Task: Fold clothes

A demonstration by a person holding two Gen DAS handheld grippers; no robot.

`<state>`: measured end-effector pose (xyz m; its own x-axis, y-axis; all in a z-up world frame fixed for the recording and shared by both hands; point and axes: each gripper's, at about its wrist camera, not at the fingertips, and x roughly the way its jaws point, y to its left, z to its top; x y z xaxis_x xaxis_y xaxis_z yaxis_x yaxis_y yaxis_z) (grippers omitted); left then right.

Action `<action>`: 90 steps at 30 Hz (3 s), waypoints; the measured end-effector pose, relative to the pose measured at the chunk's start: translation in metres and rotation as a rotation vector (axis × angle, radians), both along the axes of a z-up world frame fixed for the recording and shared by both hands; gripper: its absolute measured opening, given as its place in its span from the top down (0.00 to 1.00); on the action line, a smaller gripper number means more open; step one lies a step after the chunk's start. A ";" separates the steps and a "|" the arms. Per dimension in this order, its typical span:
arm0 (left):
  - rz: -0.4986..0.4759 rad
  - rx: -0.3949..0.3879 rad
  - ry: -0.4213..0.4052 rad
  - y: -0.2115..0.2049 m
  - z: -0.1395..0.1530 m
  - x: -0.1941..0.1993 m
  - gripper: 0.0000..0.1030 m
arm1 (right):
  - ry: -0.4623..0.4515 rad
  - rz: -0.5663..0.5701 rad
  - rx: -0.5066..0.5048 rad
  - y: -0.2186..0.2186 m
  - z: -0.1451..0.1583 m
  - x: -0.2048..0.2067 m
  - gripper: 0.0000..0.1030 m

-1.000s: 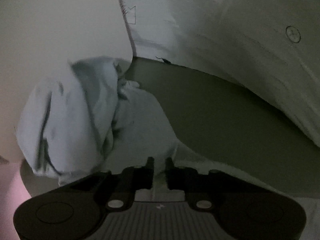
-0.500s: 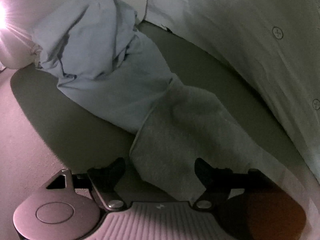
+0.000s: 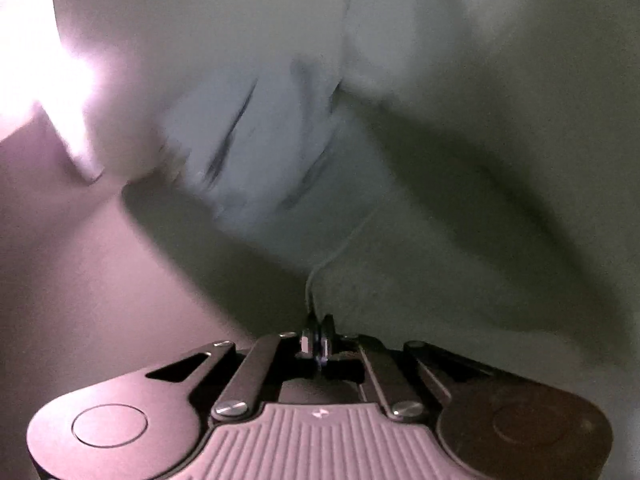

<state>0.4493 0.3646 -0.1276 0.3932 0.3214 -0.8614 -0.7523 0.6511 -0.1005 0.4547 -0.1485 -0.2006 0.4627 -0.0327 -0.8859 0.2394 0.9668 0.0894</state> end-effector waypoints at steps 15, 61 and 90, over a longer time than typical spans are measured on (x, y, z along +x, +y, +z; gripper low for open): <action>-0.143 0.053 -0.030 -0.046 0.002 -0.031 0.36 | -0.085 -0.130 0.096 -0.039 0.010 -0.033 0.17; 0.015 -0.026 0.079 -0.189 0.024 -0.229 0.25 | -0.157 -0.182 -0.464 -0.255 0.013 -0.065 0.55; -0.378 -0.268 -0.147 0.020 0.009 -0.240 0.20 | -0.217 0.769 0.213 0.280 0.041 -0.184 0.98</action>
